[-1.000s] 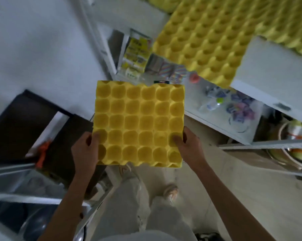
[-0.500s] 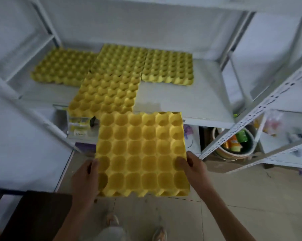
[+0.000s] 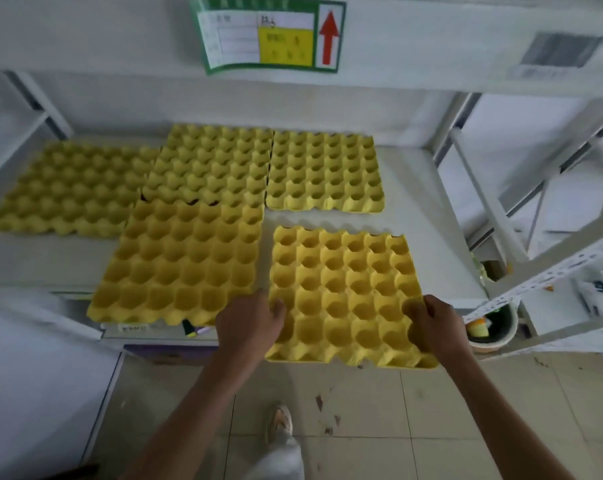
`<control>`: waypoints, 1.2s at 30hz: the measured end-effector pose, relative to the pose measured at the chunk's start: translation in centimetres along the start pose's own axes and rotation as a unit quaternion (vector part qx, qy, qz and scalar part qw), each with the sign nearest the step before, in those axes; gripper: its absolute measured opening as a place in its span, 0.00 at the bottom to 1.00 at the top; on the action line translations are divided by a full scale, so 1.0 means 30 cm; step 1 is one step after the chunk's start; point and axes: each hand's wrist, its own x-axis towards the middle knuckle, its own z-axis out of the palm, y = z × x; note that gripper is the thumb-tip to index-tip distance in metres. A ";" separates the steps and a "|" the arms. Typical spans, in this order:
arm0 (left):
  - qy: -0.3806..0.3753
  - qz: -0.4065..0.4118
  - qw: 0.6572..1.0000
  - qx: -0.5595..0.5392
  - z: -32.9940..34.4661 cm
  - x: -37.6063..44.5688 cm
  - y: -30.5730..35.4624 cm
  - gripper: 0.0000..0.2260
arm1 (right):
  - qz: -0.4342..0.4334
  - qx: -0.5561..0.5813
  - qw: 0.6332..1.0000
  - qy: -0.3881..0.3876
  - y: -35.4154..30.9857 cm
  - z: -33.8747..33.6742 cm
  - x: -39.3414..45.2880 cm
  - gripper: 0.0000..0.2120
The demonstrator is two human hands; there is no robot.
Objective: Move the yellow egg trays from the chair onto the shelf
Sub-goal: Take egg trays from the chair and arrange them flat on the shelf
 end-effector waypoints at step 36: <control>0.207 0.074 0.976 0.008 0.121 0.303 -0.347 0.19 | -0.041 -0.095 0.993 0.049 -0.109 0.127 0.194 0.08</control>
